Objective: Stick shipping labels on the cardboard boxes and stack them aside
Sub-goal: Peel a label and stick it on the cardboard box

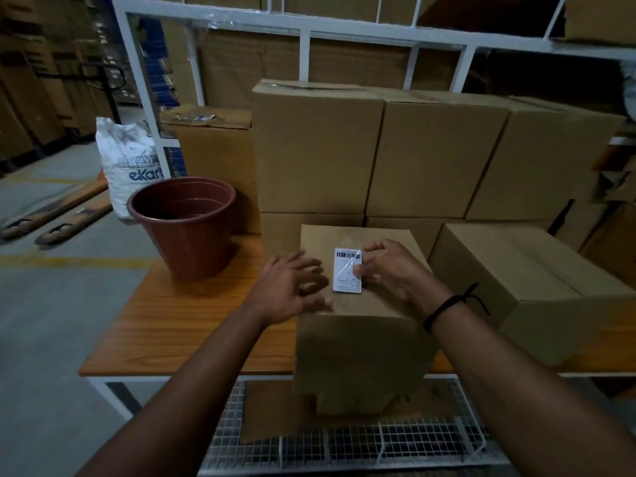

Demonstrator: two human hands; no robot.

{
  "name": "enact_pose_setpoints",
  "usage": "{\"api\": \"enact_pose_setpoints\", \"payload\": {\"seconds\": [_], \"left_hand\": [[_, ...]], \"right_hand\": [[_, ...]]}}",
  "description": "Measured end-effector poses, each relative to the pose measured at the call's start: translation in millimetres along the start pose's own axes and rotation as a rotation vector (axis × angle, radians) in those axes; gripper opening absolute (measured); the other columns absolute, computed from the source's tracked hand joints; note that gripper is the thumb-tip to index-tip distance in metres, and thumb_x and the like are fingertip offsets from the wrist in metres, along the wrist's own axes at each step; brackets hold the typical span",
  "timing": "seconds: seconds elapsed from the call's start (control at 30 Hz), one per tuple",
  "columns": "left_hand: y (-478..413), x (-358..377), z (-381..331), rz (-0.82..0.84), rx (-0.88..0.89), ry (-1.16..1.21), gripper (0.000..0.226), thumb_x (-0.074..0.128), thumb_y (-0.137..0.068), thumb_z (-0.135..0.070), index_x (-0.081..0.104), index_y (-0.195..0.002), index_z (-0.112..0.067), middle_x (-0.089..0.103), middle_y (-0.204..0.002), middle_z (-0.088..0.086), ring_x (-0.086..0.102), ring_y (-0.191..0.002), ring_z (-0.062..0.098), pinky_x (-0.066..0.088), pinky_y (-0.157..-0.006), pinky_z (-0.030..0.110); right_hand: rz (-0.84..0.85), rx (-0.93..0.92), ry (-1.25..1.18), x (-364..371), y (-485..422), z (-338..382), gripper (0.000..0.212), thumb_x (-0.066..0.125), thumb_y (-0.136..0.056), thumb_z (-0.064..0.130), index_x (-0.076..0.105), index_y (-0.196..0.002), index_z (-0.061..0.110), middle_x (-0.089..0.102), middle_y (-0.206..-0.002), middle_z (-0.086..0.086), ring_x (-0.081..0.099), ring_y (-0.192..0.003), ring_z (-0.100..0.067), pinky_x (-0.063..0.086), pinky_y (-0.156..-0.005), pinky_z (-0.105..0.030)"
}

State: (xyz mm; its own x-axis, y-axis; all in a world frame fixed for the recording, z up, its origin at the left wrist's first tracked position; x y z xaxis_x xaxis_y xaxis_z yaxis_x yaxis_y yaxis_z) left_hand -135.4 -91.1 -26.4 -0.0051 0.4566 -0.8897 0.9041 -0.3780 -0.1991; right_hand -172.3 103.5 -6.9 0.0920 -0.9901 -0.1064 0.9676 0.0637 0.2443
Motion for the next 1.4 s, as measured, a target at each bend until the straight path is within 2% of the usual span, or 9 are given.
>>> {"api": "enact_pose_setpoints", "payload": {"seconds": [0.17, 0.4, 0.6, 0.7, 0.83, 1.07, 1.13, 1.27, 1.4], "left_hand": [[14.5, 16.7, -1.4, 0.185, 0.127, 0.091, 0.100, 0.057, -0.067, -0.082, 0.034, -0.150, -0.032, 0.024, -0.160, -0.009, 0.009, -0.147, 0.008, 0.012, -0.118, 0.037], [-2.8, 5.6, 8.6, 0.180, 0.080, -0.014, 0.085, 0.074, -0.079, -0.050, 0.034, -0.150, -0.026, 0.029, -0.158, -0.008, 0.012, -0.149, 0.010, 0.016, -0.121, 0.041], [-7.1, 4.6, 13.8, 0.166, 0.098, 0.020, 0.085, 0.076, -0.078, -0.047, 0.035, -0.150, -0.025, 0.029, -0.158, -0.010, 0.012, -0.148, 0.007, 0.016, -0.120, 0.038], [-8.0, 2.6, 15.0, 0.161, 0.027, 0.267, 0.082, 0.076, -0.075, -0.052, 0.044, -0.145, -0.024, 0.036, -0.155, -0.007, 0.023, -0.146, 0.008, 0.025, -0.116, 0.035], [-19.4, -17.4, 14.7, -0.051, -0.188, 0.889, 0.064, 0.069, -0.081, -0.048, 0.057, -0.135, -0.015, 0.061, -0.131, -0.001, 0.059, -0.110, -0.003, 0.047, -0.081, 0.009], [-36.2, -44.5, 53.8, -0.345, -0.480, 1.144, 0.021, 0.071, -0.086, -0.009, 0.070, -0.103, 0.004, 0.074, -0.093, 0.018, 0.072, -0.082, 0.030, 0.057, -0.072, 0.037], [-30.5, -53.3, 70.7, -0.390, -0.543, 1.143, 0.022, 0.070, -0.085, -0.002, 0.068, -0.102, 0.012, 0.072, -0.090, 0.023, 0.069, -0.065, 0.022, 0.052, -0.058, 0.026], [-14.2, -71.0, 108.1, -0.462, -0.660, 1.212, 0.021, 0.066, -0.088, 0.000, 0.066, -0.105, 0.011, 0.069, -0.071, 0.010, 0.060, -0.049, 0.007, 0.047, -0.047, 0.019], [-8.9, -79.0, 135.4, -0.367, -0.677, 1.312, 0.021, 0.065, -0.086, -0.001, 0.065, -0.104, 0.009, 0.061, -0.058, 0.000, 0.049, -0.047, 0.004, 0.046, -0.043, 0.015]], "right_hand": [[0.145, -0.004, -0.088, -0.7, 13.1, -6.4, 0.036, 0.063, -0.082, -0.014, 0.056, -0.115, 0.001, 0.069, -0.109, -0.019, 0.070, -0.097, -0.027, 0.059, -0.078, -0.035], [0.050, -0.151, 0.196, 12.1, 16.4, 9.8, 0.022, 0.070, -0.083, -0.002, 0.063, -0.103, 0.003, 0.074, -0.092, -0.011, 0.073, -0.088, -0.021, 0.060, -0.078, -0.037], [-0.029, -0.218, -0.112, -19.7, 42.6, 35.5, 0.017, 0.065, -0.083, -0.007, 0.061, -0.098, 0.002, 0.072, -0.091, -0.009, 0.072, -0.087, -0.023, 0.060, -0.073, -0.031], [-0.068, -0.237, -0.228, -36.2, 39.5, 42.2, 0.019, 0.064, -0.083, -0.008, 0.061, -0.100, 0.001, 0.073, -0.093, -0.011, 0.073, -0.087, -0.023, 0.060, -0.071, -0.029], [-0.020, -0.188, -0.194, -12.9, 12.9, 34.7, 0.021, 0.066, -0.081, -0.011, 0.064, -0.096, 0.004, 0.073, -0.094, -0.016, 0.073, -0.082, -0.023, 0.060, -0.069, -0.031], [0.256, -0.204, -0.083, 73.6, -35.4, 51.9, 0.028, 0.069, -0.080, -0.008, 0.065, -0.107, -0.003, 0.073, -0.095, -0.016, 0.073, -0.082, -0.024, 0.059, -0.066, -0.028], [0.282, -0.236, -0.044, 84.8, -51.4, 55.7, 0.030, 0.070, -0.080, -0.006, 0.064, -0.109, -0.003, 0.073, -0.095, -0.015, 0.073, -0.083, -0.023, 0.059, -0.067, -0.028], [0.161, -0.758, 0.377, 88.9, -69.6, 78.5, 0.044, 0.075, -0.077, -0.003, 0.068, -0.118, 0.013, 0.070, -0.111, -0.003, 0.067, -0.098, -0.008, 0.054, -0.092, -0.028], [0.314, -1.267, 0.798, 139.2, -62.1, 87.7, 0.046, 0.068, -0.079, -0.002, 0.066, -0.123, 0.009, 0.061, -0.131, -0.007, 0.054, -0.123, -0.012, 0.034, -0.109, -0.017]]}}
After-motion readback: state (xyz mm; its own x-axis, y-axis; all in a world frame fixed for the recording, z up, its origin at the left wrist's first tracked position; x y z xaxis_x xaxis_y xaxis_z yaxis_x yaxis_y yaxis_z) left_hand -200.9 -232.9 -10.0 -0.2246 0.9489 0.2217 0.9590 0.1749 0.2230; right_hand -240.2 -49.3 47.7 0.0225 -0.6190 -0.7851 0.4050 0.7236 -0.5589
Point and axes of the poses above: each hand's wrist, its own y-axis away from the middle knuckle, its own x-axis out of the palm, z = x × y, the point moved 6 cm from there along -y, towards the middle knuckle
